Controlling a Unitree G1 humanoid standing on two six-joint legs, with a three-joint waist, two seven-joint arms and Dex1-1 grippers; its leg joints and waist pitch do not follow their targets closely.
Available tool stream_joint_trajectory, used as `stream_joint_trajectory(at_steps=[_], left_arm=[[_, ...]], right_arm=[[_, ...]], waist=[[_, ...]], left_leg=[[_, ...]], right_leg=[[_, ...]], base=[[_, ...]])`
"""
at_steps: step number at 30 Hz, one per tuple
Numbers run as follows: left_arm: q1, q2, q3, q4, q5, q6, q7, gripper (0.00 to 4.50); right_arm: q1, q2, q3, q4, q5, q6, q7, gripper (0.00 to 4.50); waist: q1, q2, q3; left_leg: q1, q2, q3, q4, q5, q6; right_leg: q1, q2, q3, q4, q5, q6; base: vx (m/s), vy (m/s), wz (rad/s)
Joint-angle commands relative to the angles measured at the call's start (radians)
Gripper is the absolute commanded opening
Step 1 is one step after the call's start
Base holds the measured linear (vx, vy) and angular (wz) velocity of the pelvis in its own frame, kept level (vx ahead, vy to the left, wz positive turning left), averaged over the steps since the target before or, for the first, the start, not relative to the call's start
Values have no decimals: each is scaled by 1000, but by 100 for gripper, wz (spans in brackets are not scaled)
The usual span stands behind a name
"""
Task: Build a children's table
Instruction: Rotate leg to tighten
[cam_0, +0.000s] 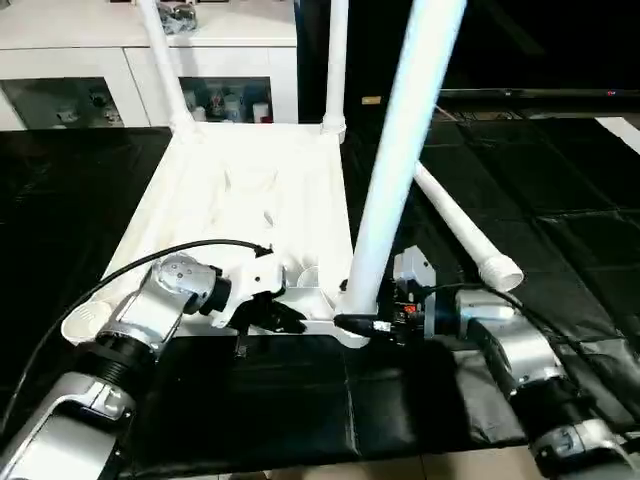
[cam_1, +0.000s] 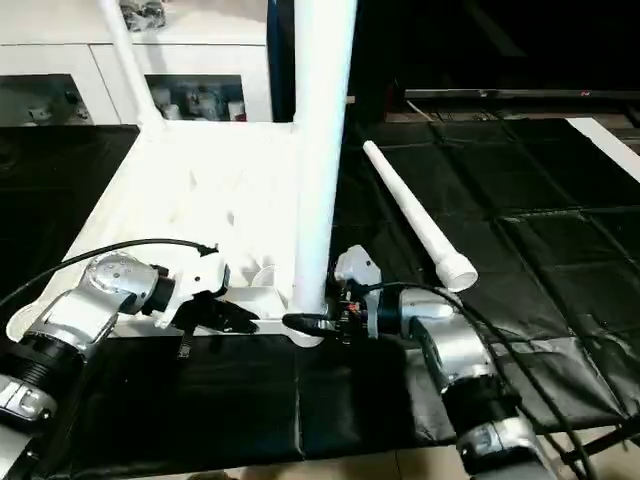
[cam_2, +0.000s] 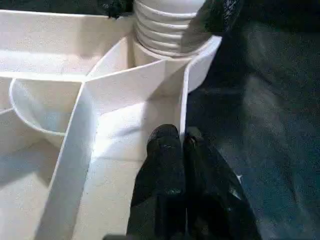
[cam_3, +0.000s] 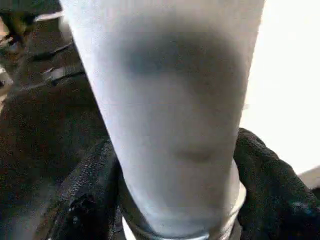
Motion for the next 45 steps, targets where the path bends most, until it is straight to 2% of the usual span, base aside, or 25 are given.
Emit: stream_joint_trajectory(at_steps=[1, 4, 5, 7, 8, 10, 11, 13, 15, 18, 20, 21, 23, 24, 26, 27, 31, 32, 34, 35, 36, 39, 40, 41, 45], left_arm=[[13, -59, 63, -47, -37, 85, 154, 0], [64, -115, 113, -152, -51, 217, 288, 0], [78, -126, 117, -181, -48, 246, 313, 0], [115, -152, 119, -265, -32, 314, 366, 0], [131, -165, 111, -310, -21, 342, 382, 0], [152, -188, 101, -374, -9, 393, 405, 0], [158, -200, 93, -401, -4, 419, 418, 0], [164, -213, 81, -435, 3, 456, 440, 0], [160, -223, 74, -454, 13, 496, 485, 0], [150, -220, 76, -444, 18, 495, 501, 0], [146, -218, 79, -441, 21, 497, 505, 0], [142, -216, 82, -435, 25, 494, 506, 0], [135, -207, 81, -423, 35, 484, 510, 0], [133, -202, 80, -418, 37, 479, 510, 0], [130, -195, 80, -401, 42, 459, 512, 0], [129, -195, 85, -392, 35, 441, 506, 0], [120, -178, 93, -348, 20, 368, 468, 0], [120, -176, 93, -345, 20, 365, 465, 0], [115, -151, 92, -320, 12, 338, 430, 0], [114, -142, 91, -313, 10, 331, 418, 0], [109, -116, 82, -287, 8, 298, 378, 0], [104, -98, 76, -268, 8, 278, 352, 0], [95, -76, 66, -240, 11, 240, 313, 0], [94, -75, 65, -239, 12, 238, 310, 0], [76, -15, 38, -184, 12, 142, 189, 0]], right_arm=[[22, 51, 7, 32, -26, 23, -121, 272], [5, 134, -26, 102, -49, 35, -316, 272], [-6, 153, -30, 122, -55, 34, -354, 272], [-47, 212, -46, 183, -62, 45, -459, 272], [-85, 246, -65, 230, -57, 62, -533, 272], [-136, 289, -91, 289, -57, 85, -628, 272], [-160, 305, -91, 310, -65, 82, -653, 272], [-187, 322, -89, 334, -78, 71, -676, 272], [-195, 332, -85, 348, -95, 54, -685, 272], [-188, 326, -84, 354, -106, 31, -684, 272], [-190, 324, -94, 363, -100, 28, -681, 272], [-192, 323, -102, 368, -93, 25, -676, 328], [-199, 314, -117, 378, -82, 13, -663, 328], [-200, 310, -119, 380, -82, 6, -660, 348], [-191, 296, -106, 372, -95, -18, -644, 370], [-181, 288, -104, 360, -95, -31, -634, 378], [-127, 248, -127, 296, -67, -84, -576, 396], [-122, 244, -129, 291, -64, -87, -568, 409], [-76, 200, -144, 226, -35, -110, -488, 431], [-61, 184, -146, 204, -27, -116, -460, 440], [-21, 134, -148, 136, -4, -115, -382, 446], [4, 100, -148, 90, 13, -110, -328, 446], [29, 58, -143, 34, 36, -89, -263, 446], [31, 56, -143, 31, 37, -88, -259, 446], [58, -52, -115, -58, 52, -48, -114, 446]], waist=[[-10, 4, -57], [-22, -4, -52], [-34, -9, -47], [-52, -5, -45], [-58, -11, -47], [-68, -6, -46], [-75, -20, -48], [-76, -12, -48], [-76, -13, -49], [-73, -8, -51], [-74, -11, -49], [-76, -3, -48], [-75, -5, -48], [-73, 3, -49], [-71, -2, -53], [-68, 6, -52], [-53, -1, -52], [-51, 10, -54], [-53, 8, -51], [-51, 17, -53], [-48, 12, -53], [-42, 11, -53], [-43, 20, -50], [-43, 14, -50], [-39, 11, -52]], left_leg=[[8, 47, -13, -75, -160, 18], [4, 46, -15, -83, -178, -2], [0, 40, -14, -86, -198, -6], [-3, 38, -16, -86, -195, -5], [-2, 36, -14, -85, -185, -4], [-4, 32, -16, -86, -175, 0], [2, 33, -12, -84, -169, 6], [3, 32, -12, -84, -156, 13], [7, 34, -9, -81, -137, 21], [8, 34, -8, -79, -120, 30], [9, 33, -7, -80, -141, 27], [10, 34, -7, -81, -163, 21], [11, 34, -8, -82, -178, 16], [13, 34, -9, -82, -178, 13], [12, 35, -8, -78, -156, 15], [11, 33, -8, -77, -144, 19], [11, 32, -6, -75, -132, 36], [12, 34, -7, -74, -127, 36], [13, 32, -5, -74, -143, 41], [12, 33, -7, -74, -145, 41], [11, 33, -6, -72, -140, 45], [7, 30, -7, -71, -129, 59], [8, 29, -7, -70, -135, 61], [8, 30, -6, -70, -146, 64], [7, 32, -7, -67, -115, 75]], right_leg=[[51, -77, 63, -68, -35, -234], [52, -79, 64, -76, -128, -214], [54, -78, 63, -86, -206, -192], [52, -77, 66, -90, -244, -180], [52, -75, 68, -93, -256, -168], [51, -72, 66, -95, -263, -162], [46, -70, 70, -97, -234, -170], [45, -68, 70, -93, -203, -183], [43, -63, 72, -88, -130, -198], [45, -60, 71, -81, -59, -213], [46, -61, 71, -84, -73, -212], [44, -60, 72, -87, -90, -211], [45, -61, 72, -88, -108, -209], [44, -61, 73, -87, -105, -212], [47, -60, 73, -81, -49, -219], [45, -59, 73, -78, -22, -226], [49, -59, 73, -79, 4, -221], [49, -62, 73, -76, 9, -226], [48, -57, 72, -82, 2, -223], [50, -59, 73, -79, 11, -226], [51, -58, 73, -79, 18, -226], [55, -57, 70, -81, -4, -221], [52, -56, 70, -84, -18, -218], [54, -56, 70, -88, -43, -205], [53, -56, 69, -83, -28, -213]], base=[[0, 0, 0], [0, 0, 0], [0, 0, 0], [0, 0, 0], [0, 0, 0], [0, 0, 0], [0, 0, 0], [0, 0, 0], [0, 0, 0], [0, 0, 0], [0, 0, 0], [0, 0, 0], [0, 0, 0], [0, 0, 0], [0, 0, 0], [0, 0, 0], [0, 0, 0], [0, 0, 0], [0, 0, 0], [0, 0, 0], [0, 0, 0], [0, 0, 0], [0, 0, 0], [0, 0, 0], [0, 0, 0]])
